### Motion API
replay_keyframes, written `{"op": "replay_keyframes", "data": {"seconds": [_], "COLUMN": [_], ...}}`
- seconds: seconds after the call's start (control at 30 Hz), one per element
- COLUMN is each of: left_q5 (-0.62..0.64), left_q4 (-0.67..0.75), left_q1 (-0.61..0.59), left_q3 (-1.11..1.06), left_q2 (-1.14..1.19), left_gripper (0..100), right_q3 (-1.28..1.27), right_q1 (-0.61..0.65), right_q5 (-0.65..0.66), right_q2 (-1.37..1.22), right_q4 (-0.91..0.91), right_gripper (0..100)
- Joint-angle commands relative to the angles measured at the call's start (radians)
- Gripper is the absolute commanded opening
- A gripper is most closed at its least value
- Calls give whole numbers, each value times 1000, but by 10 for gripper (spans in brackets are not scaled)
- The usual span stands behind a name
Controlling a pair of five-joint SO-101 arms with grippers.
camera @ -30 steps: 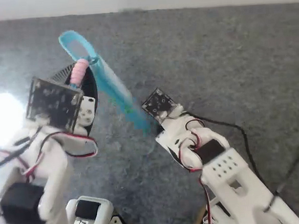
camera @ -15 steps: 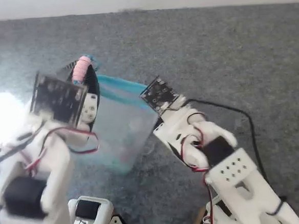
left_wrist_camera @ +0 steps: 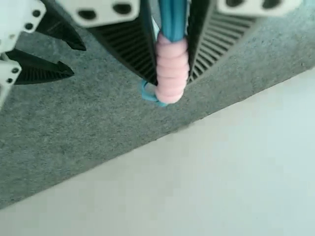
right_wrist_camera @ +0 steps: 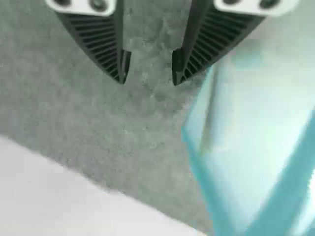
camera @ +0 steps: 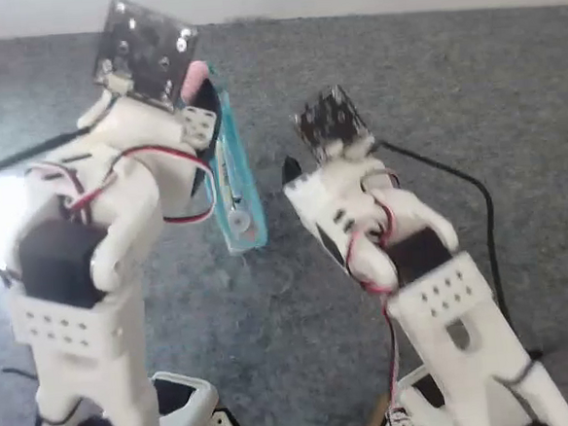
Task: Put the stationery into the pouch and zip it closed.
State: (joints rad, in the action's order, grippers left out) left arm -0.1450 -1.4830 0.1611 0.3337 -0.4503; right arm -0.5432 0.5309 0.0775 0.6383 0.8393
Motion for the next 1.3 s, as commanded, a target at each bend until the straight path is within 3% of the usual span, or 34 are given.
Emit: {"op": "replay_keyframes", "data": {"seconds": [0.0, 0.13, 0.27, 0.5, 0.83, 0.97, 1.1, 1.27], "left_q5": [9, 32, 44, 44, 40, 41, 41, 40], "left_q4": [-32, -60, -109, -241, -275, -273, -273, -273], "left_q1": [-66, -149, -160, -158, -55, 2, 9, 12], "left_q3": [173, 274, 351, 432, 394, 309, 331, 335], "left_q2": [64, 160, 226, 281, 287, 278, 278, 278], "left_gripper": [9, 9, 9, 9, 10, 10, 10, 10], "right_q3": [158, 199, 181, 3, 14, 166, 330, 471], "right_q1": [-74, -111, -13, 105, 102, 74, 4, -50], "right_q5": [-14, 37, 46, 84, 17, 8, -100, -120], "right_q2": [-28, 99, 277, 278, -84, -283, -446, -570], "right_q4": [127, 245, 303, 91, -251, -236, -205, -170], "right_gripper": [98, 115, 138, 138, 139, 139, 141, 141]}}
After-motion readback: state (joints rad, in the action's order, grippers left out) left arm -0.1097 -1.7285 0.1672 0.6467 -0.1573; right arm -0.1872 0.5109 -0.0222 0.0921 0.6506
